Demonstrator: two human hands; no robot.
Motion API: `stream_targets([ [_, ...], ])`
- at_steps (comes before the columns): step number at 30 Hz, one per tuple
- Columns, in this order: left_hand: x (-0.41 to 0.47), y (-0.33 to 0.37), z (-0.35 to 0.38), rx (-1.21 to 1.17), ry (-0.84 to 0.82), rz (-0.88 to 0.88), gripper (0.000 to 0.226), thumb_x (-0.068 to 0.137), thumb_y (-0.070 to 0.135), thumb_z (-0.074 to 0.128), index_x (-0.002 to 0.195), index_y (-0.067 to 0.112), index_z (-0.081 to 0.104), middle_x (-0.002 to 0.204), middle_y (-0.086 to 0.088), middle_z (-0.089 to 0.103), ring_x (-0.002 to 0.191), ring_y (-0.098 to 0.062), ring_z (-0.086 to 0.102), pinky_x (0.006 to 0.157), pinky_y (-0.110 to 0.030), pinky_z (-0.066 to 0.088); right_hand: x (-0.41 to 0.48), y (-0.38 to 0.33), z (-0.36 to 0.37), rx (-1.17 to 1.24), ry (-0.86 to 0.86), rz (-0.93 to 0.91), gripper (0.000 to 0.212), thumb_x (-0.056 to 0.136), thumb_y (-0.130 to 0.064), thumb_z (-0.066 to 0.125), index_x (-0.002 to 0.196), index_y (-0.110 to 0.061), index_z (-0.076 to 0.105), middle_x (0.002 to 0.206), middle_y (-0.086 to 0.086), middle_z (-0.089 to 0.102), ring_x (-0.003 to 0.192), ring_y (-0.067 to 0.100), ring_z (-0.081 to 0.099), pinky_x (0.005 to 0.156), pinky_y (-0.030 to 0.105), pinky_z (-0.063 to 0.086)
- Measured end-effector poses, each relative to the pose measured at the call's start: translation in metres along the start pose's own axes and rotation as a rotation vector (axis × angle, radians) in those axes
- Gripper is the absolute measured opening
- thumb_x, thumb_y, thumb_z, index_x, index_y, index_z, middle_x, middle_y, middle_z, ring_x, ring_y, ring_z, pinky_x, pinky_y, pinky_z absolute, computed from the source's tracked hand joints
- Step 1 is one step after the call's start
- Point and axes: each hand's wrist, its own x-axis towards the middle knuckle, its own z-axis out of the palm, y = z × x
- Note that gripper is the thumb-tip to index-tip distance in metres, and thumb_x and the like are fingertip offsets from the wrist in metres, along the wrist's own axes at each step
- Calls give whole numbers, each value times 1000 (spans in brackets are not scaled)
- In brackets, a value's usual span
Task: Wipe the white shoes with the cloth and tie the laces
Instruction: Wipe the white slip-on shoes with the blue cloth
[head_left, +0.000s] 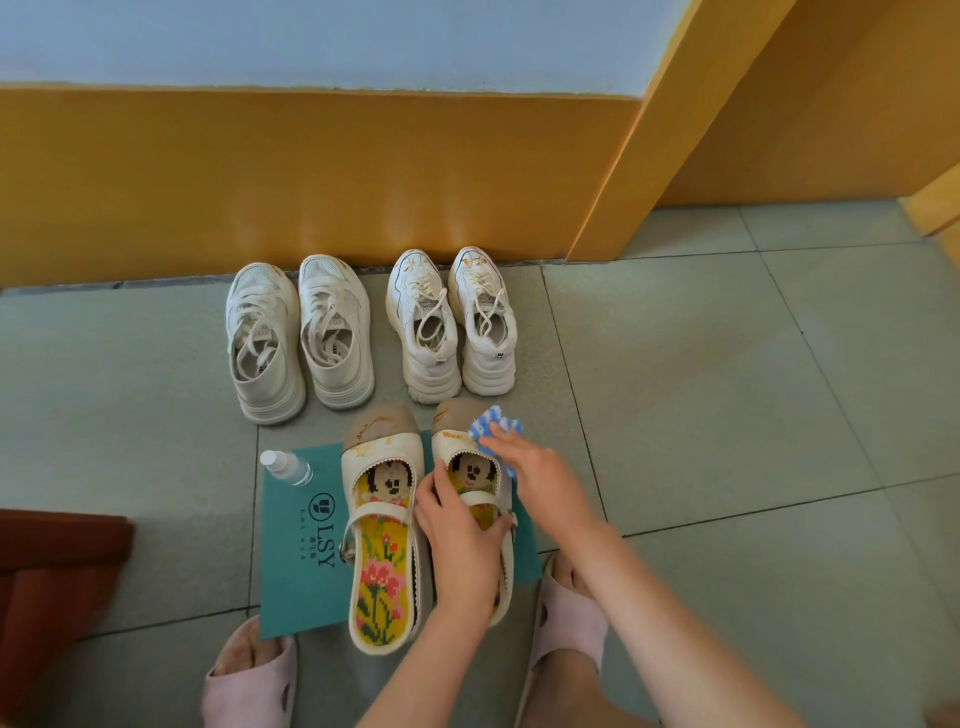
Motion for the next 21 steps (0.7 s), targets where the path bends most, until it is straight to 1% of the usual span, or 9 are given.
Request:
stream_targets([
  [4, -1, -1, -1, 8, 8, 6, 98, 70, 20, 80, 146, 14, 19, 143, -7, 24, 136, -23, 21, 112, -32, 22, -13, 11, 0, -66, -42, 49, 58, 91, 8, 42, 140, -23, 44, 152, -5, 32, 140, 13, 31, 112, 23, 22],
  [6, -1, -1, -1, 12, 6, 8, 98, 70, 21, 80, 146, 14, 19, 143, -7, 24, 135, -22, 21, 112, -32, 22, -13, 17, -7, -88, 7, 122, 57, 91, 8, 42, 139, -23, 46, 152, -2, 34, 138, 15, 35, 111, 27, 27],
  [8, -2, 0, -1, 8, 0, 10, 98, 70, 22, 80, 146, 14, 19, 143, -7, 23, 136, -22, 20, 112, -32, 21, -8, 15, -17, -3, 89, 157, 59, 89, 10, 42, 139, -23, 46, 150, 0, 36, 137, 14, 36, 113, 29, 30],
  [10, -2, 0, -2, 2, -2, 11, 98, 71, 22, 80, 146, 13, 18, 144, -7, 22, 136, -22, 19, 112, -31, 21, 2, 5, -25, 55, 141, 112, 62, 89, 12, 43, 139, -24, 45, 150, -1, 36, 137, 14, 35, 113, 34, 33],
  [11, -2, 1, -2, 3, -1, 12, 99, 71, 22, 80, 147, 13, 17, 144, -7, 22, 136, -22, 19, 112, -31, 21, 7, -2, -26, 55, 135, 77, 62, 90, 12, 43, 140, -24, 44, 151, -2, 36, 138, 13, 34, 113, 35, 33],
  [14, -2, 1, -1, 9, 0, 10, 100, 70, 22, 80, 147, 13, 16, 144, -7, 22, 137, -22, 19, 113, -31, 21, 18, -16, -18, -72, 23, 10, 61, 92, 9, 42, 142, -25, 41, 154, -6, 29, 141, 13, 27, 116, 33, 23],
  [16, -2, 1, -1, 12, 1, 7, 100, 71, 22, 80, 147, 13, 16, 145, -7, 22, 137, -21, 19, 113, -31, 21, 18, -16, -10, -141, -16, 20, 61, 93, 8, 41, 143, -26, 38, 156, -7, 23, 142, 15, 25, 114, 32, 22],
  [19, -1, 1, -1, 2, 9, 10, 99, 70, 21, 80, 146, 14, 18, 144, -7, 23, 137, -21, 20, 113, -30, 21, 7, -8, -3, -133, -2, 20, 59, 93, 7, 42, 143, -25, 39, 156, -8, 23, 142, 15, 25, 114, 29, 22],
  [21, -2, 1, -1, 0, 17, 13, 98, 70, 20, 80, 146, 14, 19, 143, -7, 24, 136, -22, 21, 112, -30, 21, -5, -2, 0, -59, -12, 41, 57, 94, 6, 42, 143, -23, 39, 155, -4, 26, 142, 14, 26, 113, 24, 20],
])
